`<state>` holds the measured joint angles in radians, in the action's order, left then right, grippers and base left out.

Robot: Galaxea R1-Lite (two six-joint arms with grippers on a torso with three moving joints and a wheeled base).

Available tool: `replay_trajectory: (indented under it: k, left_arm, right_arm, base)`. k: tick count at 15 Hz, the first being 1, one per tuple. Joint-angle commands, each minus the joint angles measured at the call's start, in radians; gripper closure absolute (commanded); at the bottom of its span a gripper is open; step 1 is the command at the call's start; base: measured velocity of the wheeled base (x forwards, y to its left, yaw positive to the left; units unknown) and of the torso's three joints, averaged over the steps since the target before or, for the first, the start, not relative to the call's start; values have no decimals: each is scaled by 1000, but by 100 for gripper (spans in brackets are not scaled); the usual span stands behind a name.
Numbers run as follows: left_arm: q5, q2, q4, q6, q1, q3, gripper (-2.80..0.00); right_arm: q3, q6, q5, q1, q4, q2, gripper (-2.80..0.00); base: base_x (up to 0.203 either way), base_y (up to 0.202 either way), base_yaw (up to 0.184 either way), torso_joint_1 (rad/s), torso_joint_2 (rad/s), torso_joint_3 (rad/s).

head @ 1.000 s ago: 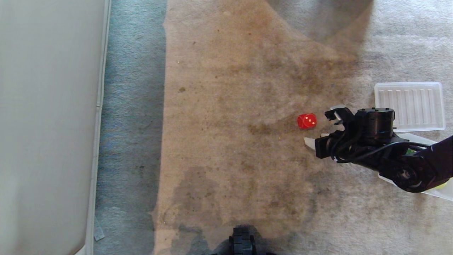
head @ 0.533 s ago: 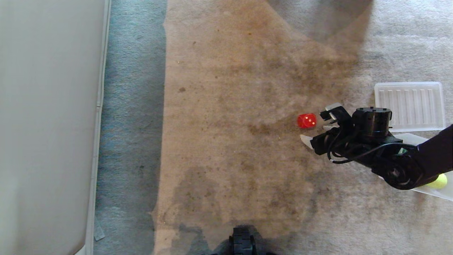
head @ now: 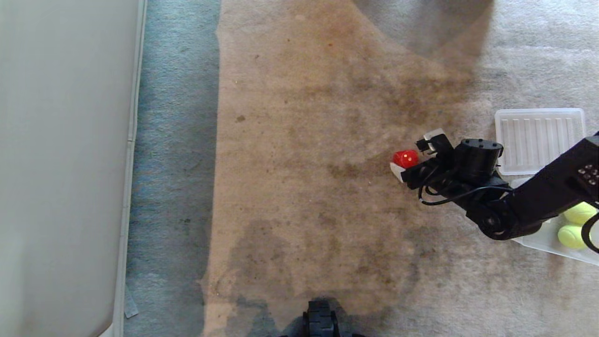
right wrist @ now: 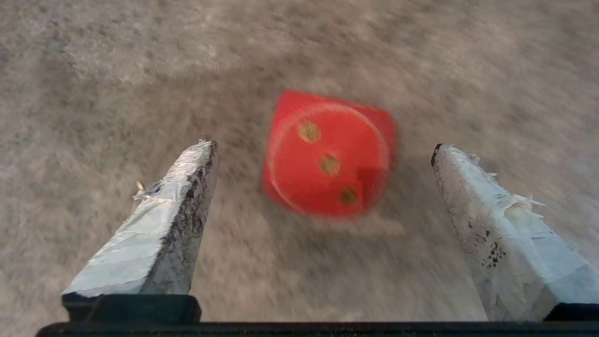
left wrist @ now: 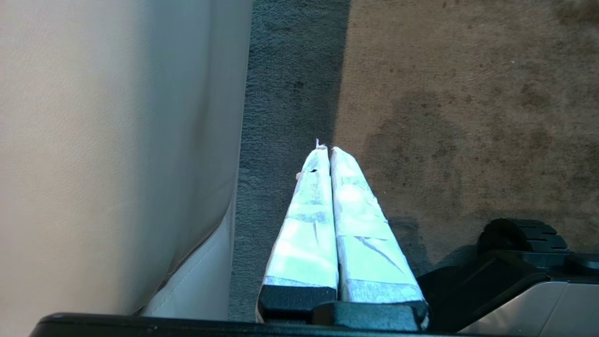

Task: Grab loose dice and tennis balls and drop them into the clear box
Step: Pick up toys out of the box

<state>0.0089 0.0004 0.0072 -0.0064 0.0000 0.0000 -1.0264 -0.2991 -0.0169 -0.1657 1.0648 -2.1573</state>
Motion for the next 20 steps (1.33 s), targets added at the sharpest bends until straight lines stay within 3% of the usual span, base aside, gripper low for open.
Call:
replay_trajectory:
  k: [1,6,7,15,20]
  left_arm:
    - [0,0,-1,-1,0,1,0]
    - [0,0,-1,-1,0,2,0]
    - [0,0,-1,0,0,0,0]
    - [0,0,-1,0,0,2,0]
    - [0,0,0,0,0,0,0]
  right_arm:
    - [-35,-5,-1,2,52,-74,-280]
    - [-55,15,0,3,86,-101,-280]
    - [-55,17,-3,6,93,-108,0]
    - [-50,10,3,6,120,-99,0]
    - [153,18,2,8,8,157,0]
  base:
    - [0,0,0,0,0,0]
    - [0,0,0,0,0,0]
    - [0,0,0,0,0,0]
    - [0,0,0,0,0,0]
    - [0,0,0,0,0,0]
